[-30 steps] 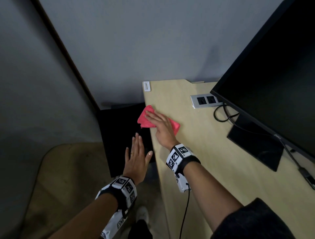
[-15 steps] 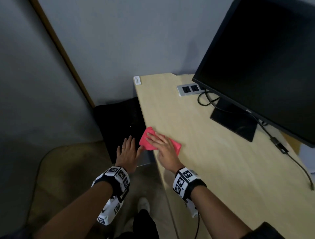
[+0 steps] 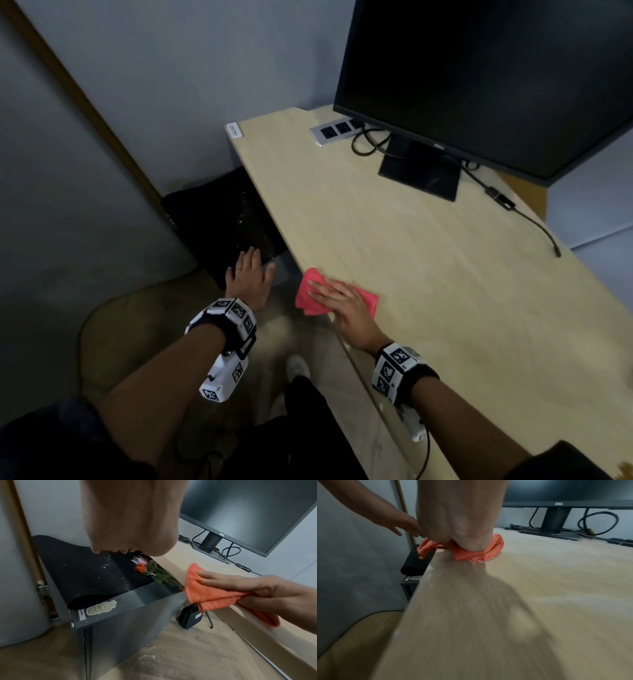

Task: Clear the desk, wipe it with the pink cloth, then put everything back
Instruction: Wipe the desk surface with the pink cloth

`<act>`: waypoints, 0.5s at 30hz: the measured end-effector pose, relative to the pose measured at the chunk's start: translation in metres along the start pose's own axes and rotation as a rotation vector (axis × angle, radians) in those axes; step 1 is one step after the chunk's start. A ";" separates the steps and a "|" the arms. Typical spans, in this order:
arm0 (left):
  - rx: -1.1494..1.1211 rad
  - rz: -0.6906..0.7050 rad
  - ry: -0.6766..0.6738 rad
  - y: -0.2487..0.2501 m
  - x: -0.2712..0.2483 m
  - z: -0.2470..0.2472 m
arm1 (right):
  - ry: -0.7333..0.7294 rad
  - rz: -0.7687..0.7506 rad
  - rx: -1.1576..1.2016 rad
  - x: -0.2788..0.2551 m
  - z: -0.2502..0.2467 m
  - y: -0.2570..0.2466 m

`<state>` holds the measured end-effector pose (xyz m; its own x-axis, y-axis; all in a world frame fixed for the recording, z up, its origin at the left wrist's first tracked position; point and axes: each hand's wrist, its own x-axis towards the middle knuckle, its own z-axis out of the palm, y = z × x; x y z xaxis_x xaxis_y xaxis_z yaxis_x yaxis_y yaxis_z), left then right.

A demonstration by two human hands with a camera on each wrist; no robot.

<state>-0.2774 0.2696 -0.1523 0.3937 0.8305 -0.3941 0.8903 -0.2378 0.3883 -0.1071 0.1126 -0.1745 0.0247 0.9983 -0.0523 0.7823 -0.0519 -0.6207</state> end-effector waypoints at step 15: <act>0.219 0.384 -0.019 0.047 -0.008 0.019 | 0.359 0.416 0.667 -0.128 -0.039 0.002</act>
<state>-0.2345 0.2420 -0.1462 0.7075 0.6522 -0.2723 0.7056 -0.6298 0.3247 -0.0847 -0.0144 -0.1385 0.5114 0.8366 -0.1964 0.1404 -0.3069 -0.9413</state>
